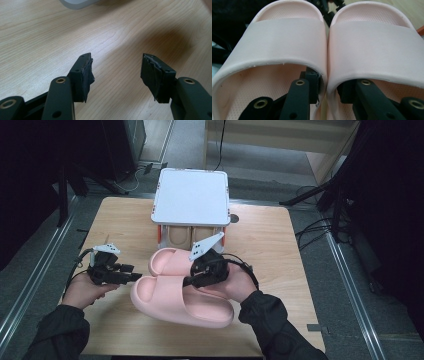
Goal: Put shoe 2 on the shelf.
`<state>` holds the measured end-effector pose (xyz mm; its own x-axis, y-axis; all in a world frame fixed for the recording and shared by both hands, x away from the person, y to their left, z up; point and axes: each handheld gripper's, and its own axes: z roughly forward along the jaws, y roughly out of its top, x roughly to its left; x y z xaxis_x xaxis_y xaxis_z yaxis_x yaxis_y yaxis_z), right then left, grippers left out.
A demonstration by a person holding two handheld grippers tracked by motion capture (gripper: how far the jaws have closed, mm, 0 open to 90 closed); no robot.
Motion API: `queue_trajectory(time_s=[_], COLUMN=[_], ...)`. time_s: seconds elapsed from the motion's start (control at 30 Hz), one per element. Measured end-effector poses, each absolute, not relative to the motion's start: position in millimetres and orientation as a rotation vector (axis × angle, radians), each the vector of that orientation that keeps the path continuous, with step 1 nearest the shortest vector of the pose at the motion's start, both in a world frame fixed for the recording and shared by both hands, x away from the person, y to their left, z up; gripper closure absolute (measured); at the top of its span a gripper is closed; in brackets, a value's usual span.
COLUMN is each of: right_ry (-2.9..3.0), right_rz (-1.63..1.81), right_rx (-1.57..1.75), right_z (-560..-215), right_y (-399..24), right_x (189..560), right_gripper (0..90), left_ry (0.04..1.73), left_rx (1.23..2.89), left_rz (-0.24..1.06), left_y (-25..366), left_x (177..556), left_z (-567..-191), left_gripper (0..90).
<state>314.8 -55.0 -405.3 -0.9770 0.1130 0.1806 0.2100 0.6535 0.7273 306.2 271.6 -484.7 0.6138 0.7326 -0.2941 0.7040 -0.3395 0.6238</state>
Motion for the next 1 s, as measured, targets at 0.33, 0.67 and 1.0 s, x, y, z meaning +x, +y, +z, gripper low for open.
queue_trajectory(time_s=[0.33,0.67,1.0], right_ry=[-2.77,-2.818,-2.853], right_rz=[-1.234,-1.231,-1.232], right_rx=[-0.282,-0.33,-0.466], right_z=[-373,-341,-310], right_y=[-56,-50,-46], right_x=[334,344,362], right_gripper=[74.5,74.5,74.4], left_ry=[1.133,1.134,1.138], left_rx=[2.103,2.103,2.097], left_rz=[0.038,0.036,0.032], left_y=[270,271,271], left_x=[307,308,308], left_z=[-487,-487,-488], left_gripper=[41.6,41.3,41.3])
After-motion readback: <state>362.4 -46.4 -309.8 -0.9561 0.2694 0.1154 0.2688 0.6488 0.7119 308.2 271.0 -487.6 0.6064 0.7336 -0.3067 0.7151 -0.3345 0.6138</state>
